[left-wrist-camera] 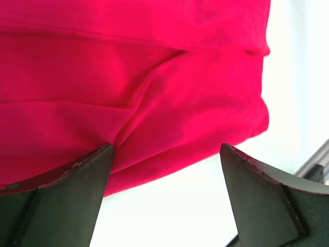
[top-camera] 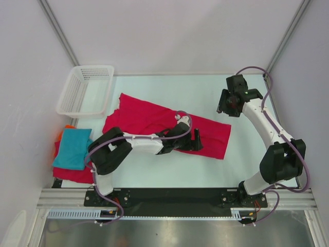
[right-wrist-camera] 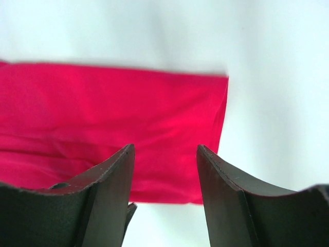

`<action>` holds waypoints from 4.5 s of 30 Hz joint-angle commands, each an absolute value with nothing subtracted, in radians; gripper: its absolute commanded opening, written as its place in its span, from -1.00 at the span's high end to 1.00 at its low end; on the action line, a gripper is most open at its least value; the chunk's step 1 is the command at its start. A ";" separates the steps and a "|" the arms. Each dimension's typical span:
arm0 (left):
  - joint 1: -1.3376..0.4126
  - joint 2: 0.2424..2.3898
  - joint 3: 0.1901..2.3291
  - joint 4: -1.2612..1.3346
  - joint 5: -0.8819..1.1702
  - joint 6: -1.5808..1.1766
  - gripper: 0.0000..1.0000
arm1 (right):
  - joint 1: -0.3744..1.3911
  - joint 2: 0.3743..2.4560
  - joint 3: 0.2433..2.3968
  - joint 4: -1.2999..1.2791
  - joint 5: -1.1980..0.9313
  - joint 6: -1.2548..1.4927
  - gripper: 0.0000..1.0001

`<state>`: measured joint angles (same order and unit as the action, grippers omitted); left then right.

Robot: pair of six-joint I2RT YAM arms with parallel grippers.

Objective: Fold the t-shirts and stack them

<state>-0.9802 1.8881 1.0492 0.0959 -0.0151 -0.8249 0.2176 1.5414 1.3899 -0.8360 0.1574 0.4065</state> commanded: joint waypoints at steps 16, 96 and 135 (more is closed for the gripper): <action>-1.009 1.810 0.815 -0.181 0.049 -0.894 -0.90 | 0.232 1.465 1.439 -0.865 0.149 0.393 -0.15; -0.916 0.775 0.756 -0.736 -0.252 -0.868 -0.99 | 0.186 2.396 1.976 -0.566 -0.024 0.612 1.00; -1.124 1.752 0.736 0.431 0.364 -0.965 -0.99 | 0.224 1.565 1.552 -0.690 0.087 0.482 -0.11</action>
<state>-1.0924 1.6775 0.7090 0.3069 0.3283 -0.9173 0.2134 1.6226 1.5871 -0.6846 0.1032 0.5003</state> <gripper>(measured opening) 0.994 0.555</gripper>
